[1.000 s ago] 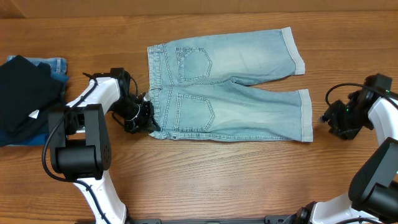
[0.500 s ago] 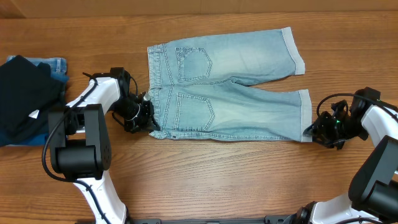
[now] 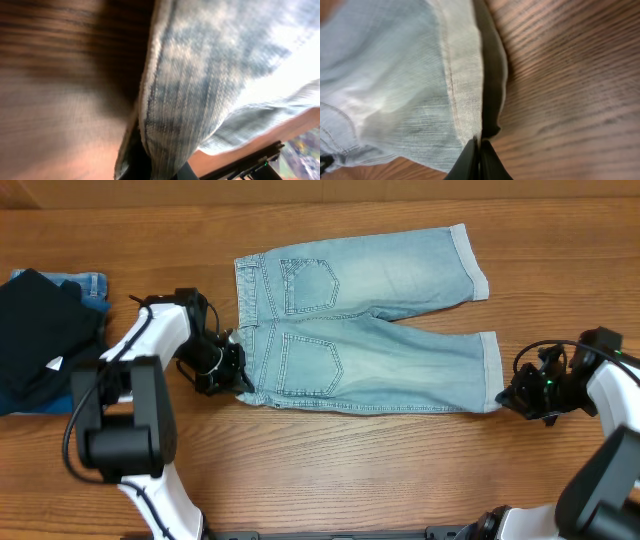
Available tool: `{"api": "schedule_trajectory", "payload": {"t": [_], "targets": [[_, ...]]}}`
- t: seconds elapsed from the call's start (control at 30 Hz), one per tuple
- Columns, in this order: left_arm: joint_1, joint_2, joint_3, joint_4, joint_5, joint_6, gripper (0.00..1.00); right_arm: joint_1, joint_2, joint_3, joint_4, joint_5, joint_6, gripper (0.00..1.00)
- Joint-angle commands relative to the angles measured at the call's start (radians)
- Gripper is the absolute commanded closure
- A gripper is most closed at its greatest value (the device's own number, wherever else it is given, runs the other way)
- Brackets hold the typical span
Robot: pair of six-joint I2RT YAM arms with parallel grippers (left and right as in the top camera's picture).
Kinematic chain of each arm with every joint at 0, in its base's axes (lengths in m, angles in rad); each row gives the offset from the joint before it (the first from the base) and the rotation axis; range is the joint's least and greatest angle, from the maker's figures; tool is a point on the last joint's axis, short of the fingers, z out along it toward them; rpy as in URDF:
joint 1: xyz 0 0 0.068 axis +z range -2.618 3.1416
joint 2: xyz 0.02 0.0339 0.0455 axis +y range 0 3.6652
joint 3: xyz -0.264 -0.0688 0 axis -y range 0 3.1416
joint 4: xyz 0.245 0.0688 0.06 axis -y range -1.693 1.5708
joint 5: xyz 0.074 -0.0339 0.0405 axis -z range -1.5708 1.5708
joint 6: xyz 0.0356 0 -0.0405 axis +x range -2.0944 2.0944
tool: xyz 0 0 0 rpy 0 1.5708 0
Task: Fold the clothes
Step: 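Lift the hems with the right gripper and fold them up toward the waistband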
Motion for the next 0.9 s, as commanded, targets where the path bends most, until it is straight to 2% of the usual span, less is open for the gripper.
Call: {"api": "schedule_trajectory", "payload": {"t": [0.0,0.3,0.53,0.67,0.8,0.87], "targets": [[0.001,-0.177,0.007,0.012,-0.025,0.021,0.96,-0.004,-0.111,0.036,-0.033,-0.014,-0.023,0.96],[0.0,-0.392,0.007,-0.077,-0.054,-0.009,0.96,-0.005,-0.323,0.036,-0.127,-0.014,-0.021,0.96],[0.0,-0.515,0.006,-0.166,-0.082,-0.016,0.96,-0.005,-0.425,0.036,-0.148,-0.014,-0.018,0.96],[0.0,-0.531,0.006,-0.185,-0.195,-0.051,0.96,-0.002,-0.442,0.053,-0.028,-0.016,0.005,0.96],[0.0,-0.518,0.006,-0.103,-0.274,-0.068,0.85,0.066,-0.385,0.097,0.097,-0.029,0.023,0.96],[0.0,-0.507,0.006,-0.052,-0.288,-0.068,0.84,0.121,-0.339,0.12,0.175,-0.03,0.023,0.96]]}}
